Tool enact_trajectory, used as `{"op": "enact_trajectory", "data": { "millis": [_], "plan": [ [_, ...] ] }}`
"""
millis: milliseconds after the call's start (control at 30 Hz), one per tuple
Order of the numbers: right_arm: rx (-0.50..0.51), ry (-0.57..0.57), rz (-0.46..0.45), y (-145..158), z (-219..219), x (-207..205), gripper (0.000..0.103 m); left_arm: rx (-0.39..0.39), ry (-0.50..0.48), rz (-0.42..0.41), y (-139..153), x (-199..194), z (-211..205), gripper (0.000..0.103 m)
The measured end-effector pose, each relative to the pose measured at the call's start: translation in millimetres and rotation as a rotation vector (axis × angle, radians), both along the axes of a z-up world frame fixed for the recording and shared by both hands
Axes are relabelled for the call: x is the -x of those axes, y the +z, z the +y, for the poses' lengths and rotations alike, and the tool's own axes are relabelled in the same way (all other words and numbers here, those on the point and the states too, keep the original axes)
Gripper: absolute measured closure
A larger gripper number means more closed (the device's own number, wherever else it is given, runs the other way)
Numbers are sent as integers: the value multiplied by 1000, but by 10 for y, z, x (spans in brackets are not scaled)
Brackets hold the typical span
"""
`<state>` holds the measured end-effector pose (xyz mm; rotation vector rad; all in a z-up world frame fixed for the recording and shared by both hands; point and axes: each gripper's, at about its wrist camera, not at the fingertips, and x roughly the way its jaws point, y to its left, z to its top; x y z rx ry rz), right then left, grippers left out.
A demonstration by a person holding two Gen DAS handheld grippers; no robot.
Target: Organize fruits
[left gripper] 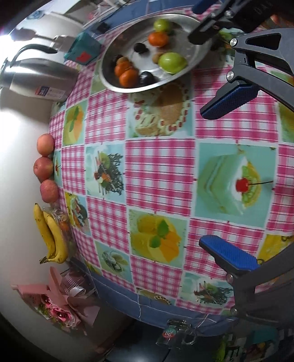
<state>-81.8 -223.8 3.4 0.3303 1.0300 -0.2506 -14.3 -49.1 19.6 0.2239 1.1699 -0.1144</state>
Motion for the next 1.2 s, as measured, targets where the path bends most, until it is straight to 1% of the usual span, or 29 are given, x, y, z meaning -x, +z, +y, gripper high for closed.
{"op": "enact_trajectory", "data": {
  "millis": [333,1200],
  "plan": [
    [18,-1,7,7,40,60,10,11,32,25,-45,-10,75,0],
    [18,0,30,-48,47,30,10,51,73,17,13,-36,142,0]
  ]
}}
